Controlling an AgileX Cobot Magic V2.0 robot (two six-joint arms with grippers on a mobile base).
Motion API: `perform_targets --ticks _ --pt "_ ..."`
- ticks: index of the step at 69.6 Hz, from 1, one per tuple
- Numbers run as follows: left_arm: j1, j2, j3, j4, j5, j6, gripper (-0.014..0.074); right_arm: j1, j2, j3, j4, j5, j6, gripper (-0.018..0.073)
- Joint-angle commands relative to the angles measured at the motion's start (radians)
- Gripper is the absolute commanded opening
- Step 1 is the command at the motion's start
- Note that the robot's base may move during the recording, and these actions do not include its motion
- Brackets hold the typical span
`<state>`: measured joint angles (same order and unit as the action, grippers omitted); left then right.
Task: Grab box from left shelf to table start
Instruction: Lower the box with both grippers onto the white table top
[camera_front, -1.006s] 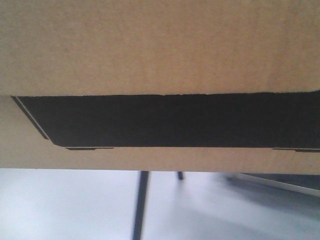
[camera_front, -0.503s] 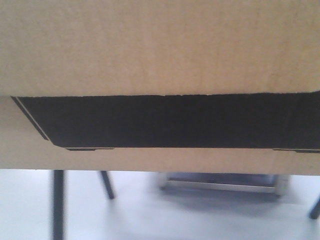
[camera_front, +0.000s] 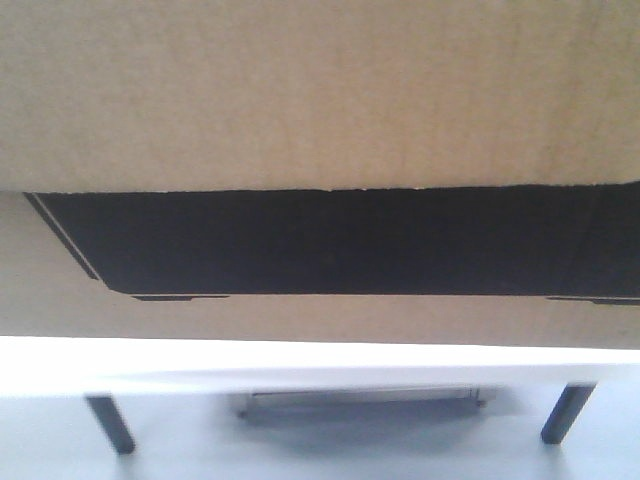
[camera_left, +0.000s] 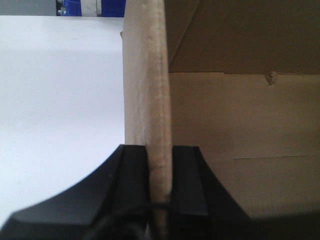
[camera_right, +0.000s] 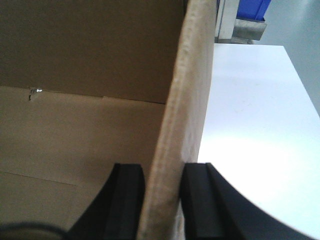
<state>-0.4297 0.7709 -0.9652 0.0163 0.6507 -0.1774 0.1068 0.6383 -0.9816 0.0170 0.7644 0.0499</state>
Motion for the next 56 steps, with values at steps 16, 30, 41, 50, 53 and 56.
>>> perform_targets --ticks 16,30,41,50,53,56 --pt "-0.017 -0.006 -0.044 -0.125 -0.16 -0.002 -0.0097 0.0 0.006 -0.035 0.064 -0.174 0.004 0.0056" --pt "-0.017 0.015 -0.044 -0.125 -0.16 -0.002 -0.0097 0.0 0.006 -0.035 0.064 -0.174 0.004 0.0056" --pt "-0.017 0.053 -0.044 -0.125 -0.16 -0.002 -0.0097 0.0 0.006 -0.035 0.064 -0.174 0.004 0.0056" --pt "-0.017 0.11 -0.044 -0.125 -0.16 -0.002 -0.0097 0.0 0.011 -0.035 0.064 -0.174 0.004 0.0056" --pt "-0.017 0.132 -0.044 -0.125 -0.16 -0.002 -0.0097 0.0 0.013 -0.035 0.064 -0.174 0.004 0.0056" --pt "-0.017 0.157 -0.044 -0.125 -0.16 -0.002 -0.0097 0.0 0.014 -0.035 0.064 -0.174 0.004 0.0056"
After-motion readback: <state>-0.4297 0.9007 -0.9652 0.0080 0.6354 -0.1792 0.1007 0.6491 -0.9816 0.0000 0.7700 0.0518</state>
